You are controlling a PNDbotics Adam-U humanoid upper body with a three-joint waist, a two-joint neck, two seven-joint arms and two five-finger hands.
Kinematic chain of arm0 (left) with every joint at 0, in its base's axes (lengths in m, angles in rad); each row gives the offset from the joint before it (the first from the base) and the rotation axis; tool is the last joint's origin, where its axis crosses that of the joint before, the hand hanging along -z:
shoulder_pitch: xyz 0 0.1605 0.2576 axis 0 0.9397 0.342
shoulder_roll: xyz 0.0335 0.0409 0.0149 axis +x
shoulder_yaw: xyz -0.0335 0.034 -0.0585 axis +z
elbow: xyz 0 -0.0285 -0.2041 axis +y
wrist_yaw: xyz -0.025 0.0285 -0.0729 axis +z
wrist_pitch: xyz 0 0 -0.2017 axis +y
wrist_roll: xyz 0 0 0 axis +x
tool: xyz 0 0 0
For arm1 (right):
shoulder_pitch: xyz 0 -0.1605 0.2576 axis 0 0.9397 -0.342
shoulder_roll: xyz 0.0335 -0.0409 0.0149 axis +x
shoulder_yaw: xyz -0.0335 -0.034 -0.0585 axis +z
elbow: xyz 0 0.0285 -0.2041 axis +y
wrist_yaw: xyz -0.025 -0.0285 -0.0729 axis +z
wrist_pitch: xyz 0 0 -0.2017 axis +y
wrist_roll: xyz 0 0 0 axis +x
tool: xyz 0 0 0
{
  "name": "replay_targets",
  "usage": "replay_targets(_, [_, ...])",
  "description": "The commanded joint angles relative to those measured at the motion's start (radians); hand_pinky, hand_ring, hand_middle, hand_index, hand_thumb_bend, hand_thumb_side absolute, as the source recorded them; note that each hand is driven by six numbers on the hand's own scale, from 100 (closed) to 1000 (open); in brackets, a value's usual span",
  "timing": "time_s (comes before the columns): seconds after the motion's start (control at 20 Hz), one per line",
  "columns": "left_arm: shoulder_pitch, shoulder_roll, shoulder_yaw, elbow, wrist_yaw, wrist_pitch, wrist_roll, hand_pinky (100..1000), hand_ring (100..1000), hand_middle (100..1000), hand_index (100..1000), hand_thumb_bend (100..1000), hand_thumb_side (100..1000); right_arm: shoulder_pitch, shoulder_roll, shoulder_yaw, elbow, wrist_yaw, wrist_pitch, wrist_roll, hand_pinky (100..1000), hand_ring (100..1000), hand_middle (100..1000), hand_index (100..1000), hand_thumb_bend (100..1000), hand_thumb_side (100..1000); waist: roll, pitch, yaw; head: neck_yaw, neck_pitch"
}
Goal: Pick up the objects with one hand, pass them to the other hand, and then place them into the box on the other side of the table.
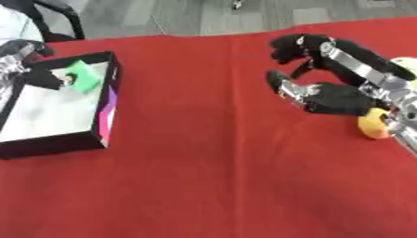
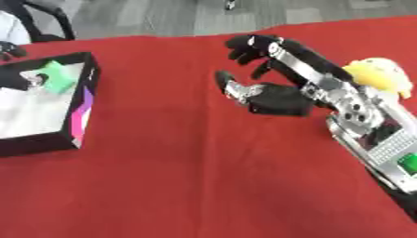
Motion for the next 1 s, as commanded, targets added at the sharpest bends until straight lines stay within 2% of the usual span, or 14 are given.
replay_targets(0.05, [-0.013,0.030,0.017,-0.008,-0.014,-0.001,-0.004,909,906,833,862,420,349,-0.011,-0.025,-0.014,-0.019,-0.005,-0.005,-0.003,706,832,785,901,214,621,-0.015,-0.008,0.001,-0.003,-0.004])
replay_targets(0.4, [-0.014,0.029,0.021,-0.014,-0.012,0.003,0.010,897,896,819,850,363,270,-0.010,-0.028,-0.016,-0.019,-0.007,-0.009,-0.004,706,832,786,901,219,617,-0.015,-0.009,0.000,-0.006,-0.001])
replay_targets(0.5, [-0.014,0.028,0.027,-0.026,-0.004,0.005,0.024,883,886,806,835,294,231,-0.009,-0.031,-0.019,-0.019,-0.007,-0.011,-0.006,707,832,786,901,221,614,-0.015,-0.010,-0.001,-0.016,0.001])
replay_targets(0.55, [-0.014,0.027,0.030,-0.035,0.003,0.006,0.036,873,879,797,823,228,225,-0.008,-0.034,-0.021,-0.019,-0.007,-0.012,-0.008,708,833,786,901,223,609,-0.016,-0.011,-0.002,-0.028,0.003])
replay_targets(0.7, [-0.013,0.028,0.032,-0.066,0.034,0.005,0.073,863,873,786,802,141,217,-0.003,-0.043,-0.030,-0.019,-0.007,-0.015,-0.016,711,834,787,900,228,598,-0.021,-0.014,-0.006,-0.066,0.009])
replay_targets(0.95, [-0.008,0.032,0.029,-0.106,0.089,-0.001,0.130,842,856,762,787,100,264,0.011,-0.079,-0.051,-0.019,0.001,-0.020,-0.023,721,838,790,901,224,591,-0.029,-0.023,-0.018,-0.109,0.014])
replay_targets(1.0, [-0.007,0.033,0.028,-0.112,0.102,-0.002,0.140,840,855,758,784,100,300,0.015,-0.089,-0.057,-0.019,0.005,-0.020,-0.024,724,840,793,901,229,588,-0.030,-0.025,-0.021,-0.115,0.014])
